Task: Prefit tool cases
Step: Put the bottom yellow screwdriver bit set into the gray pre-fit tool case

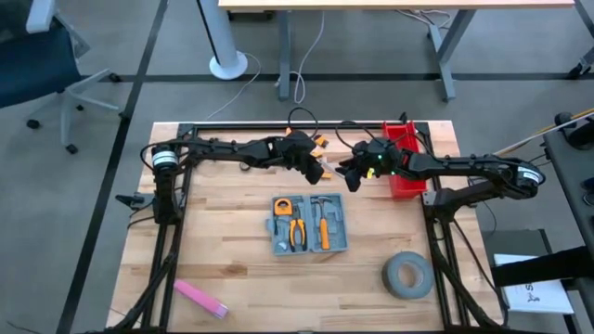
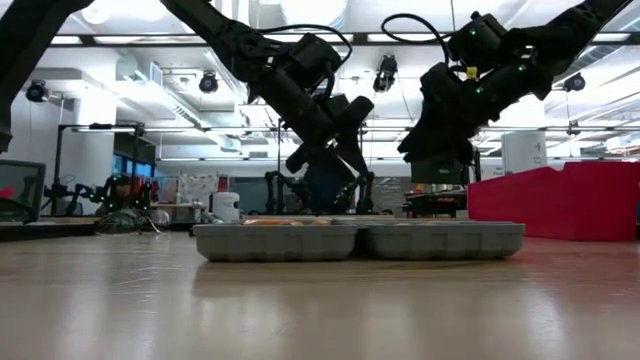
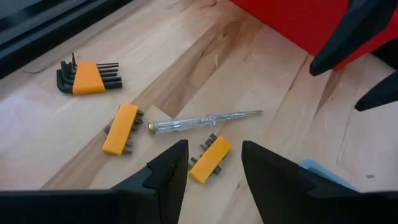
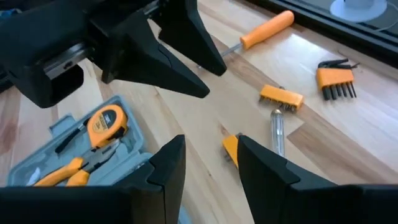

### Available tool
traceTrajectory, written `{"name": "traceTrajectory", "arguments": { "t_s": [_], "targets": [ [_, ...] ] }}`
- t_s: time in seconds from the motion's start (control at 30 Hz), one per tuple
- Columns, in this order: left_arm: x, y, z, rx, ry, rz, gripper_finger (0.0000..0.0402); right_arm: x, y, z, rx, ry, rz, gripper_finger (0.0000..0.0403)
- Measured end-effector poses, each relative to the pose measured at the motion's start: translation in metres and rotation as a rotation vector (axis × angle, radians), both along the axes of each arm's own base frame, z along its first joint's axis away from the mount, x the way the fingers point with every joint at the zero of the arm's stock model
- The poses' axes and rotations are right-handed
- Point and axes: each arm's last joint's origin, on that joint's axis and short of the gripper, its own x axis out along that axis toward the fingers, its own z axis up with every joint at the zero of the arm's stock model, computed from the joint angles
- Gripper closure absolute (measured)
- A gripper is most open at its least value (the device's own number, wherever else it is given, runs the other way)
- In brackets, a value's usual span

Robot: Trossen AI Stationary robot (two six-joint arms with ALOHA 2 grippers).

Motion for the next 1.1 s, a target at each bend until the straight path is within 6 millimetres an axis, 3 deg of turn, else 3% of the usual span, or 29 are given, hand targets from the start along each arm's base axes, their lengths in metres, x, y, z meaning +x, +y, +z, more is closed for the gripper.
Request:
{"name": "traceTrajectory", "arguments": {
  "t_s": [0.9, 1.1],
  "targets": [
    [0.001, -0.003, 0.000, 0.007, 0.008, 0.033, 0.0236, 0.001, 0.001, 0.000, 0.010, -0.014, -0.004, 0.0292],
    [-0.018, 0.019, -0.009, 0.094, 0.181, 0.220, 0.0231, 0.004, 0.006, 0.001, 0.011, -0.017, 0.017, 0.0282]
  ]
}}
